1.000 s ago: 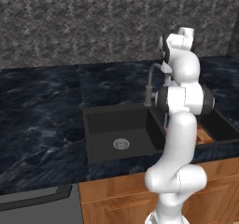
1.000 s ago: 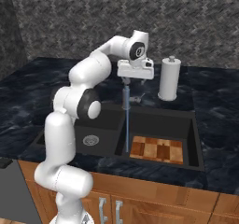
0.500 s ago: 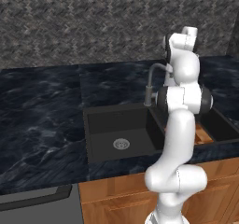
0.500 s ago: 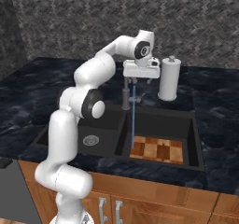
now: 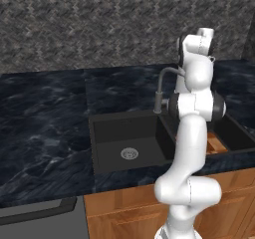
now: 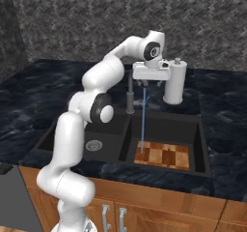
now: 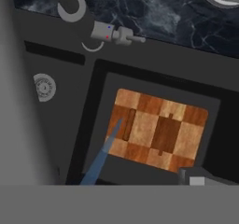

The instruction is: Turn on the sink faucet with hot water and rinse the cutting board for ten seconds, then turn off the faucet. Push the cutting board to reach the water if necessary.

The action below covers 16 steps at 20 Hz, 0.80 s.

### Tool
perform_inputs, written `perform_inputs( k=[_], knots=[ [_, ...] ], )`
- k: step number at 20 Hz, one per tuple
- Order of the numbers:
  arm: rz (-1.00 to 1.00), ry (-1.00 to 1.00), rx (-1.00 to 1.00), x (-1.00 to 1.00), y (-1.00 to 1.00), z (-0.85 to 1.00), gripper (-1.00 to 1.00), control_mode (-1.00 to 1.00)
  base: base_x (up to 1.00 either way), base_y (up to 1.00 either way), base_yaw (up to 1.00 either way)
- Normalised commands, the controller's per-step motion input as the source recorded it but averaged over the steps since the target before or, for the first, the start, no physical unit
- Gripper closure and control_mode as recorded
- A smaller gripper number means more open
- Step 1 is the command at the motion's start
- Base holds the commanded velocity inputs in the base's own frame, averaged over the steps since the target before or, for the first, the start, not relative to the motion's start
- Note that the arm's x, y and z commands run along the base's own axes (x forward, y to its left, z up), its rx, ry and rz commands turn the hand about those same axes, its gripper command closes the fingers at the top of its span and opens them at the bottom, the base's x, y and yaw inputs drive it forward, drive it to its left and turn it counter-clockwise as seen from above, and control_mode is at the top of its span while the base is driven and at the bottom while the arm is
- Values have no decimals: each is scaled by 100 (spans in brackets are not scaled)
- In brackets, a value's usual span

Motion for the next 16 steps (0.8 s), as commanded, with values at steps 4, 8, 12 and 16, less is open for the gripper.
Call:
perform_inputs(
  k=[4, 8, 12, 16],
  knots=[
    [0, 0, 0, 0, -29, -7, -100, -100, 0, 0, 0],
    [0, 0, 0, 0, -13, 0, -100, -100, 0, 0, 0],
    [0, 0, 0, 0, -1, 0, -100, -100, 0, 0, 0],
    [0, 0, 0, 0, 0, 0, -100, -100, 0, 0, 0]
  ],
)
